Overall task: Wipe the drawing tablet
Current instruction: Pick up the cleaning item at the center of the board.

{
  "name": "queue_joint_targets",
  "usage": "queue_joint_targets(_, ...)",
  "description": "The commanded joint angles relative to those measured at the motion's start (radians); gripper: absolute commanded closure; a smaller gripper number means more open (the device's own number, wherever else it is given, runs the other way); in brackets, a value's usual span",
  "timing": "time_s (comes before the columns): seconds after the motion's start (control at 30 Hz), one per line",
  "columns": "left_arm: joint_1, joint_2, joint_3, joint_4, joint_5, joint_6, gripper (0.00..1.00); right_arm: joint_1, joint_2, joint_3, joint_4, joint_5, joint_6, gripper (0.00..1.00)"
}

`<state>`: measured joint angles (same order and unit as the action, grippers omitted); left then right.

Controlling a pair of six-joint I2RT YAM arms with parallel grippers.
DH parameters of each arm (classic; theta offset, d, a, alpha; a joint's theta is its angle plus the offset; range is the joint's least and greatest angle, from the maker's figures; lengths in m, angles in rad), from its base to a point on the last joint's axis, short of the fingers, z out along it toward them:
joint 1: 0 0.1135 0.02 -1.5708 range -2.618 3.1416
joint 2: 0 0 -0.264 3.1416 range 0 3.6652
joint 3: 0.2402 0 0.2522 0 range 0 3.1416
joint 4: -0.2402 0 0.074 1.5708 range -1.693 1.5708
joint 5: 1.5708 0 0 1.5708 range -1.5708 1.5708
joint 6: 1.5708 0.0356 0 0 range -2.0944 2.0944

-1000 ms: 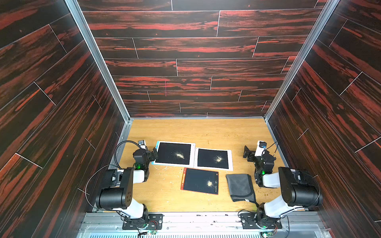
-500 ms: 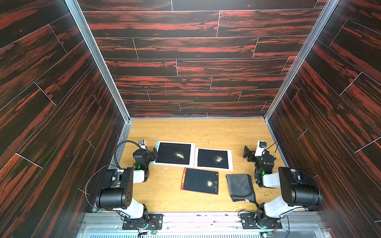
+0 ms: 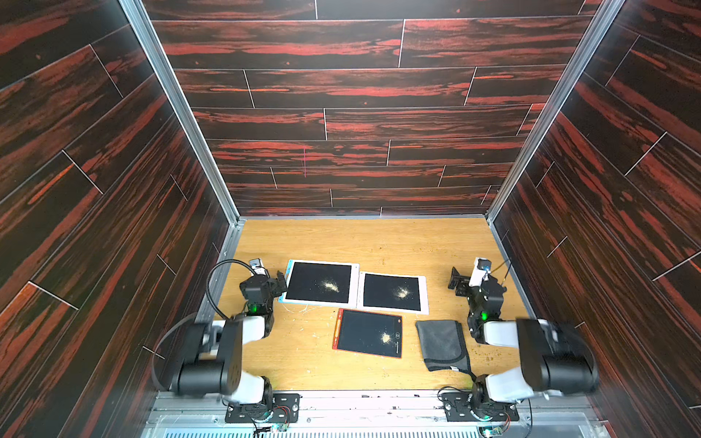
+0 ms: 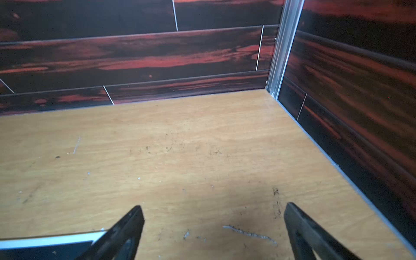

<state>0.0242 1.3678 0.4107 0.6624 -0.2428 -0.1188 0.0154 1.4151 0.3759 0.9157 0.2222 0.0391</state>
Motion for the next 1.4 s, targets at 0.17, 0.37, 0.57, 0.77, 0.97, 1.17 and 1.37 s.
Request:
queue_joint_targets(0.17,-0.09,-0.27,0.231,-0.529,0.046,-0.304,0.0,0.052,-0.046,0.589,-1.031,-0.019,0.339,0.01)
queue_joint_targets(0.37,-0.301,-0.339,0.232,-0.64,0.06,-0.309,0.0,0.046,-0.144,0.585,-1.198,-0.312,0.489,0.01)
queue_joint_targets(0.57,-0.469,-0.392,0.2,-0.724,0.018,-0.292,0.0,0.048,-0.173,0.509,-1.43,-0.408,0.541,0.01)
queue_joint_targets(0.77,-0.469,-0.26,0.201,-0.623,0.007,-0.298,0.0,0.123,-0.343,0.328,-1.476,-0.308,0.584,0.01)
queue_joint_targets(0.97,-0.471,-0.15,0.227,-0.63,-0.003,-0.291,0.0,0.222,-0.326,0.296,-1.576,-0.21,0.661,0.01)
queue_joint_targets(1.17,-0.471,-0.137,0.215,-0.625,-0.001,-0.318,0.0,0.271,-0.306,0.257,-1.6,-0.129,0.707,0.01)
queue_joint_targets(1.37,-0.471,-0.096,0.232,-0.621,0.112,-0.325,0.0,0.333,-0.274,0.19,-1.564,-0.098,0.761,0.01)
